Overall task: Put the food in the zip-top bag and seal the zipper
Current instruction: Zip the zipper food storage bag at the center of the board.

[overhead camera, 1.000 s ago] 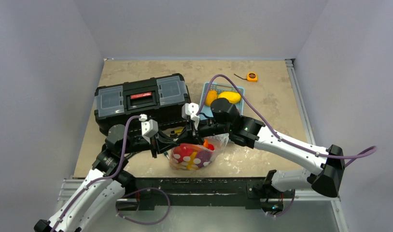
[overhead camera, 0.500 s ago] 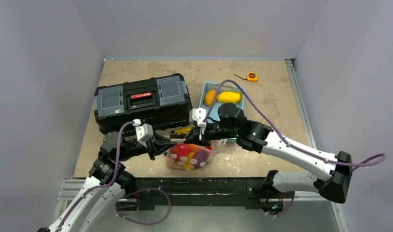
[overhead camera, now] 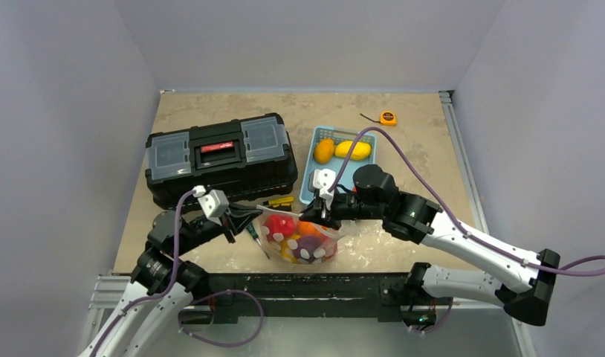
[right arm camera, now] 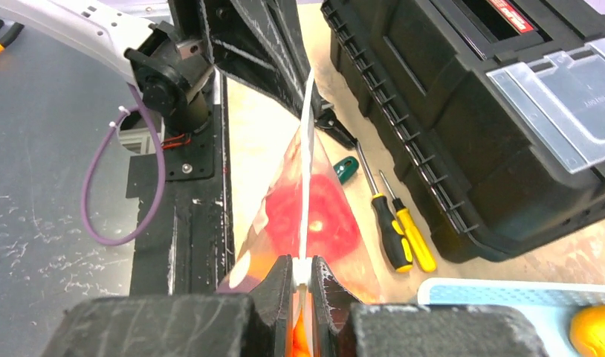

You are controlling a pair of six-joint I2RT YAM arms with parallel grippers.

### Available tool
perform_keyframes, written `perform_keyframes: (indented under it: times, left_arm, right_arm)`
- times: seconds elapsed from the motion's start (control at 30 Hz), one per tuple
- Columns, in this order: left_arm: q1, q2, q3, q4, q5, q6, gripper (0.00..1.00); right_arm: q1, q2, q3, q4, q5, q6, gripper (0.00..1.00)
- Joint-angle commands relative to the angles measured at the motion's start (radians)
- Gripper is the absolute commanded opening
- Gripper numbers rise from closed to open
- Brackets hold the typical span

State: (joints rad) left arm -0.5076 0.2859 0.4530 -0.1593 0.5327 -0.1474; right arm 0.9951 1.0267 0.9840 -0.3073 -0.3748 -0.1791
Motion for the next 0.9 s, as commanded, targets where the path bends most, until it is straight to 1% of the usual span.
perform_keyframes:
  times: [0.0,0.07,0.13,0.2,0.3,0.37,0.4,0.43,0.5,0.53,0.57,0.6,0.67,0.77,0.83,0.87]
  left_arm:
    - [0.004,-0.06,0.055,-0.123,-0.278,0.03,0.0]
    - [0.004,-0.091,0.06,-0.163,-0.323,0.03,0.0]
    - [0.005,-0.117,0.059,-0.189,-0.315,0.028,0.0]
    - [0.004,-0.118,0.064,-0.194,-0.2,0.03,0.0]
    - [0.004,-0.075,0.078,-0.15,-0.01,-0.021,0.0]
    - [0.004,-0.015,0.12,-0.135,0.06,-0.064,0.0]
    - [0.004,0.014,0.154,-0.148,0.079,-0.078,0.07]
    - [0.004,0.046,0.191,-0.167,0.097,-0.086,0.18]
    - [0.004,0.101,0.262,-0.214,0.149,-0.075,0.45]
    - [0.004,0.126,0.294,-0.234,0.197,-0.054,0.67]
    - [0.004,0.15,0.331,-0.256,0.222,-0.023,0.81]
    - [0.004,0.174,0.374,-0.292,0.229,0.014,0.85]
    - [0.004,0.211,0.443,-0.326,0.214,0.087,0.88]
    - [0.003,0.274,0.487,-0.284,0.276,0.136,0.89]
    - [-0.009,0.346,0.491,-0.237,0.346,0.142,0.89]
    - [-0.024,0.382,0.498,-0.235,0.358,0.168,0.88]
  right_arm:
    - [-0.01,-0.062,-0.001,-0.063,0.044,0.022,0.0]
    - [-0.01,-0.071,-0.002,-0.075,0.05,0.025,0.0]
    - [-0.01,-0.075,-0.007,-0.076,0.055,0.031,0.0]
    - [-0.01,-0.069,-0.011,-0.067,0.044,0.034,0.0]
    - [-0.01,-0.04,-0.006,-0.063,0.035,0.029,0.0]
    - [-0.01,-0.02,-0.001,-0.061,0.037,0.025,0.0]
    - [-0.01,-0.014,-0.001,-0.057,0.036,0.026,0.0]
    - [-0.01,-0.009,0.001,-0.055,0.032,0.027,0.0]
    - [-0.01,-0.004,0.005,-0.051,0.024,0.026,0.0]
    - [-0.01,-0.001,0.008,-0.049,0.02,0.026,0.0]
    - [-0.01,-0.001,0.011,-0.05,0.017,0.024,0.0]
    - [-0.01,0.001,0.014,-0.05,0.015,0.023,0.0]
    - [-0.009,0.004,0.02,-0.054,0.011,0.017,0.0]
    - [-0.011,0.006,0.025,-0.055,0.005,0.016,0.0]
    - [-0.01,0.005,0.025,-0.053,0.0,0.019,0.0]
    - [-0.01,0.006,0.026,-0.05,-0.003,0.021,0.0]
